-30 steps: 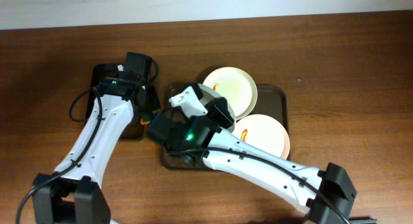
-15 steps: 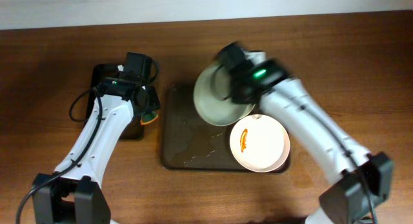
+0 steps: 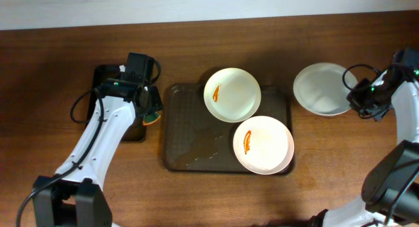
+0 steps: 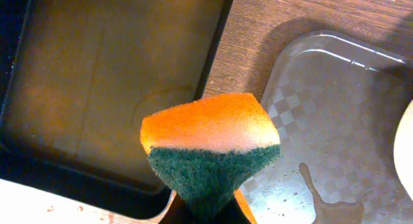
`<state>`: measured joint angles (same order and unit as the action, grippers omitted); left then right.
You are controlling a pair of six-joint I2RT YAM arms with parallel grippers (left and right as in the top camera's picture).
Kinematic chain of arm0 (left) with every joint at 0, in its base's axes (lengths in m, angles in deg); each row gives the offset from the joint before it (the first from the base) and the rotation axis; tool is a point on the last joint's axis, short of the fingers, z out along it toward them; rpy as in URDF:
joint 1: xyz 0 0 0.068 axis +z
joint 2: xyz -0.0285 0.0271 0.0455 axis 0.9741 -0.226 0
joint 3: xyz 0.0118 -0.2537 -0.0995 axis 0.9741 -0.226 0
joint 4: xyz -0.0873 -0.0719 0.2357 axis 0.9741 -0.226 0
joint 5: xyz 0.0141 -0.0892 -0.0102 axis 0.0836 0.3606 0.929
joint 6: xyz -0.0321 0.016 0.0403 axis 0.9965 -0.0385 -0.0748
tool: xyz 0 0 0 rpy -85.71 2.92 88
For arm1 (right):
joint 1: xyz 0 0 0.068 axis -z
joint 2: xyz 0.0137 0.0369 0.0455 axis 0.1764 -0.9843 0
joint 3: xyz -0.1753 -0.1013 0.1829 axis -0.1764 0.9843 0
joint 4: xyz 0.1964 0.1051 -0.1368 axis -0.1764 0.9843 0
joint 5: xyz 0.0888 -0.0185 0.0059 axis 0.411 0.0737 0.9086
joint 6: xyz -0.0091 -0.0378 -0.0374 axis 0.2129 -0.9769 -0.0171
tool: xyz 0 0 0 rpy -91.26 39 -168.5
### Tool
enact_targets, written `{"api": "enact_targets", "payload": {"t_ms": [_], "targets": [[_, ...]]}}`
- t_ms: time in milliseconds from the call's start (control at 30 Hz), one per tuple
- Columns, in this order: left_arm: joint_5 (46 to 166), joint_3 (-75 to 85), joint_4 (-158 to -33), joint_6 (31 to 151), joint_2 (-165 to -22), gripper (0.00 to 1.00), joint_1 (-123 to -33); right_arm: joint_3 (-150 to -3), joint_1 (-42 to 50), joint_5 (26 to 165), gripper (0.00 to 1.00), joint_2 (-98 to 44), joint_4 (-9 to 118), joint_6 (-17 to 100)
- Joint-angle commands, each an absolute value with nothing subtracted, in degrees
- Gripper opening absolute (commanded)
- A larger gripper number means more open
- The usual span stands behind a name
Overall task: Clean dirty plates on tray and stack at the side
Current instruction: 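Carry the cleaned plate with the right gripper to the table's right side, then release the plate on the table and move the right gripper to the top plate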
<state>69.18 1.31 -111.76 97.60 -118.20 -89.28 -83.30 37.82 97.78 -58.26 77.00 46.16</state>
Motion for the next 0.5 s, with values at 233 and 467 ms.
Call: {"api": "enact_targets", "payload": {"t_ms": [233,467], "targets": [[69.35,0.85,-111.14,96.82,-117.93,0.00,-88.86,-84.11,31.05,116.89,0.72,-59.07,76.50,36.46],[69.35,0.85,-111.14,96.82,-117.96,0.00,-88.89,-84.08,7.03,93.08,0.89,-60.62,71.58,47.39]]}}
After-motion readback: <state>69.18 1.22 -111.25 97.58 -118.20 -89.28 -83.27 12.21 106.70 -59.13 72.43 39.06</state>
